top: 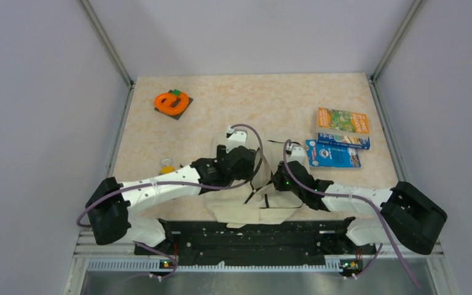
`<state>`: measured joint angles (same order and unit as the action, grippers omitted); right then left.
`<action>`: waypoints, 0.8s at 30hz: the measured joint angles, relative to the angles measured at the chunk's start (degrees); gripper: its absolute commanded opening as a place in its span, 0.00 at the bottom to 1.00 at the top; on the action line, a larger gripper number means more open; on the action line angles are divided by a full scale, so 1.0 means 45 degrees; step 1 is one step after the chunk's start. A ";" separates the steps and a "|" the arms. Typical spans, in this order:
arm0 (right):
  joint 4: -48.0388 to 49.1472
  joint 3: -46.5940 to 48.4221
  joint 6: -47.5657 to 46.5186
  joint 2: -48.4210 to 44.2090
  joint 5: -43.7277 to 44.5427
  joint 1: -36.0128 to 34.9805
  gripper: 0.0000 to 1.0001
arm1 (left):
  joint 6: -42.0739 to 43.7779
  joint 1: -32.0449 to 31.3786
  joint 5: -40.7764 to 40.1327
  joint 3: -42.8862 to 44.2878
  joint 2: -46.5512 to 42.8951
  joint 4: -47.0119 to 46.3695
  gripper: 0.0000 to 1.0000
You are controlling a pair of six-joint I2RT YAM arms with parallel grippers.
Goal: Pack the student bag
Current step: Unzip the student bag at the center of the board, then pick up the stationery from the center of the board.
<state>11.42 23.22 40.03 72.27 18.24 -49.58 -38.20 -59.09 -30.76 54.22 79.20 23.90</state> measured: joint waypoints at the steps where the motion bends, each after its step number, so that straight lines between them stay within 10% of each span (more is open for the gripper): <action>1: -0.0029 0.0000 -0.0005 -0.0044 0.0000 0.0000 0.19 | 0.0107 0.0034 0.0126 0.0146 -0.0053 0.0039 0.82; 13: -0.0928 0.0005 -0.0515 -0.1831 -0.0359 0.0058 0.71 | 0.0486 0.1855 0.2195 -0.0287 -0.2934 0.0364 0.88; 24: -0.1812 0.0005 -0.0797 -0.4308 -0.0583 0.0058 0.77 | -0.0991 0.5493 0.1967 -0.4367 -0.5707 0.1185 0.87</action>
<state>3.27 23.24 36.45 52.88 15.62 -49.32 -42.65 -34.37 -21.91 34.57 53.52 29.23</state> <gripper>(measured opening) 0.770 0.887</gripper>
